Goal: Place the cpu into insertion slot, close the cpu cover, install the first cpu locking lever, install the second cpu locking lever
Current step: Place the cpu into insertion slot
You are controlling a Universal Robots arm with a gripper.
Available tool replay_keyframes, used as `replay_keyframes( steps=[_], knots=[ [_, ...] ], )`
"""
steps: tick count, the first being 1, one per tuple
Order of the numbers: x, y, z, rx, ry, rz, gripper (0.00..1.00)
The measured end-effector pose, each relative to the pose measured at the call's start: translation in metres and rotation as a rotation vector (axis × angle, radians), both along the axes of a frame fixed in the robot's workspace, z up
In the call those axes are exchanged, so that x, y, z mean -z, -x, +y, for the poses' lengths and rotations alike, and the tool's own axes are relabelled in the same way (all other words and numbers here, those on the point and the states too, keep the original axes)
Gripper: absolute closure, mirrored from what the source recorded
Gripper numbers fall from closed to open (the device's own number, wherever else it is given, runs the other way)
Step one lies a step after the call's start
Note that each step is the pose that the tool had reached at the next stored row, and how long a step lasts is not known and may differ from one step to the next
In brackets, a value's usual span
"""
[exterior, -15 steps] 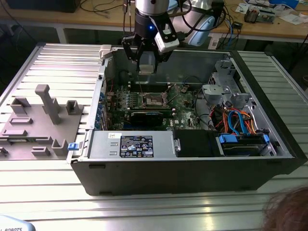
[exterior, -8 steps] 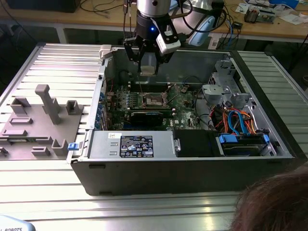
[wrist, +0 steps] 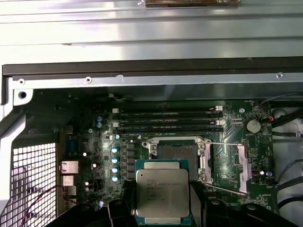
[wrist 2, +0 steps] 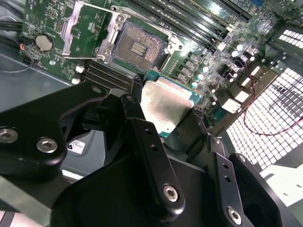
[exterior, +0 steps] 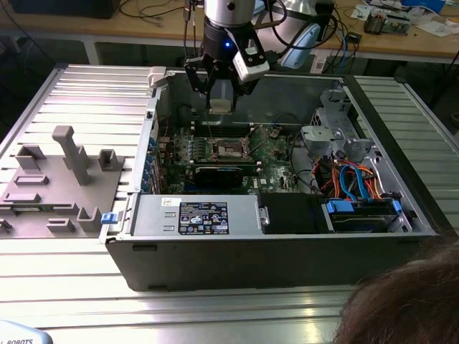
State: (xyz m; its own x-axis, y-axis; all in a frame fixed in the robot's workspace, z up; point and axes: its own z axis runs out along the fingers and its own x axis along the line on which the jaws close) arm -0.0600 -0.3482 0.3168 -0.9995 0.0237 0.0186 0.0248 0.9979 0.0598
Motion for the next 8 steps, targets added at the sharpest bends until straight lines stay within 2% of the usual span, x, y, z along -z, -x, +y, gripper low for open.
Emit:
replay_keyframes(
  steps=[8],
  knots=[
    [0.0031, -0.0005, 0.0000, 0.000, 0.0018, 0.0000, 0.46]
  ],
)
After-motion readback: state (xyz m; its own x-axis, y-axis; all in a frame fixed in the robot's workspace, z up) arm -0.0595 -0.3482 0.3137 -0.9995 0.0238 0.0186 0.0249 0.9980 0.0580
